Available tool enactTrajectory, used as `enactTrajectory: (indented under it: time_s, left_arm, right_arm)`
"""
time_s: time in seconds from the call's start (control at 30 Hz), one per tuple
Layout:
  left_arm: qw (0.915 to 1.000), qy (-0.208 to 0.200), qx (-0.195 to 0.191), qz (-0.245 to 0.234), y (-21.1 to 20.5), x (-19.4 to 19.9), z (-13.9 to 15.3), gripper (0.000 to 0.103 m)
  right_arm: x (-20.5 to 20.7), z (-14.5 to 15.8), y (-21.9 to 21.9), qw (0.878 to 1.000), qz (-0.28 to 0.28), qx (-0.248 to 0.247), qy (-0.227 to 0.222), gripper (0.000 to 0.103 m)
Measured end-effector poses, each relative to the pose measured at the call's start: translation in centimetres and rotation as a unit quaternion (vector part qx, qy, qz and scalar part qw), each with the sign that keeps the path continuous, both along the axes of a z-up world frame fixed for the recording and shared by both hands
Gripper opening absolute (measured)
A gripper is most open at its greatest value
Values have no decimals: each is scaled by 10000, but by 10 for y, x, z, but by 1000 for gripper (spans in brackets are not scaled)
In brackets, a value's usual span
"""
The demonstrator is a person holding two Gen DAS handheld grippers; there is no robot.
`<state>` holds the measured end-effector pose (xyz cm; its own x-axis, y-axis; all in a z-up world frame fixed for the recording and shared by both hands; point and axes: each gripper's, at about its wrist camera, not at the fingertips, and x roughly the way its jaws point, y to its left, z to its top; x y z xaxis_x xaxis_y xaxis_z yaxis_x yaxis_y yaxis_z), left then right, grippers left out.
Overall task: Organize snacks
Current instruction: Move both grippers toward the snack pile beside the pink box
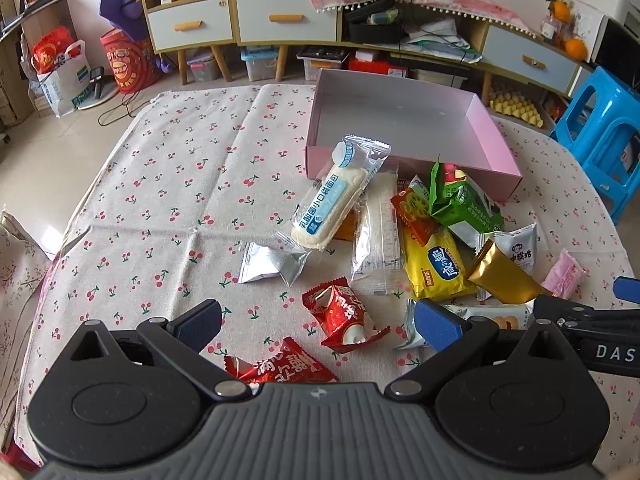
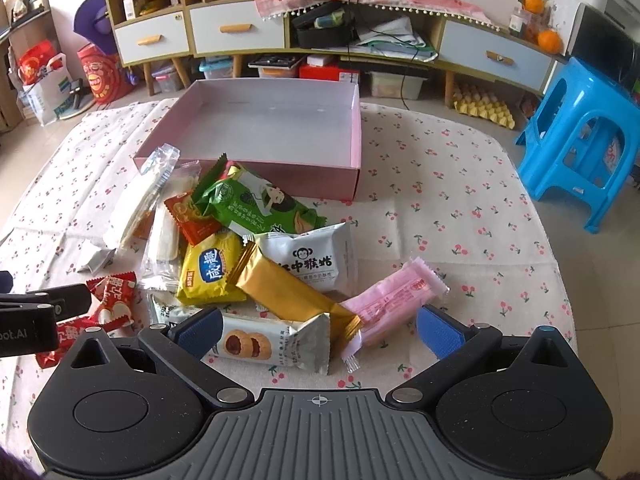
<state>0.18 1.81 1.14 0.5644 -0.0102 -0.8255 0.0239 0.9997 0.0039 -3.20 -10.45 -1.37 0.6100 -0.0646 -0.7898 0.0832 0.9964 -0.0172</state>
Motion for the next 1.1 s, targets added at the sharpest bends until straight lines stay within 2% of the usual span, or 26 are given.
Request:
enactTrajectory:
  time_s: [0.33,0.8,1.1]
  left_arm:
    - [10000,18,21,13,2,0,-2,103]
    - [10000,46,-70,35,7,0,-2,103]
    - [9998,-101,-87,126,10,-1,-3,103]
  right_arm:
    - [-3,7,1,9994,-96,-197,-251,103]
    - [-4,8,6,9994,-8,-72,-341,103]
    - [-4,2,3,9996,-57,29,-275,103]
